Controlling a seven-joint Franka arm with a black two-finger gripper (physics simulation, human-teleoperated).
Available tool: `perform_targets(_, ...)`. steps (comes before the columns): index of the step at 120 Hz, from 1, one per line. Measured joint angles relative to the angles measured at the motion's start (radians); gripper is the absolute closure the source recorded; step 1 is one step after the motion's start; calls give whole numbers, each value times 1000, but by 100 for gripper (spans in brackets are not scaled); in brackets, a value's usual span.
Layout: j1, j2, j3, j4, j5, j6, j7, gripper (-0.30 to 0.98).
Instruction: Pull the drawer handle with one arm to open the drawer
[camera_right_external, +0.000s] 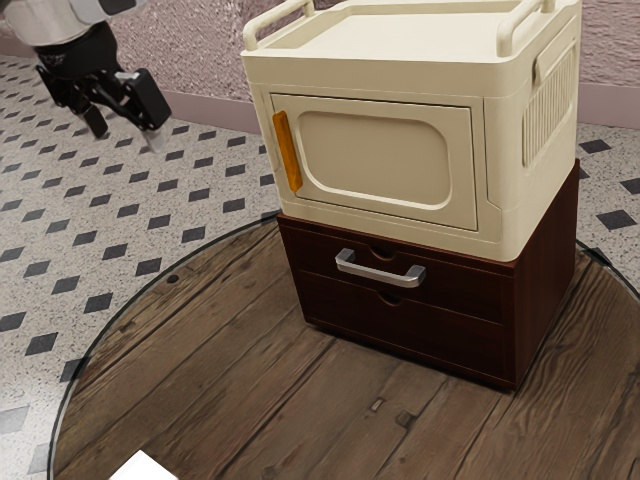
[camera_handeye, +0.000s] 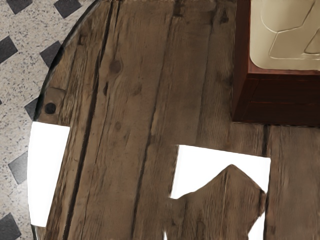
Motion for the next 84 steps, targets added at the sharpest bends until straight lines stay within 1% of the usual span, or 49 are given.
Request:
perform_targets(20, -19, -10, -10, 5, -30, -1, 3, 0)
perform_targets(34, -15, -14, -6, -1, -25, -15, 5, 0)
perform_targets(40, -17, -45, -14, -15, -25, -24, 6, 0)
perform_targets(55, -28, -153, -25, -171, -48, -39, 6, 0)
perform_targets(63, -33, -200, -56, -246, -54, -52, 6, 0)
perform_targets(73, -70, -223, -80, -292, -55, -97, 7, 0)
perform_targets(84, -68, -235, -117, -328, -37, -116, 48, 0)
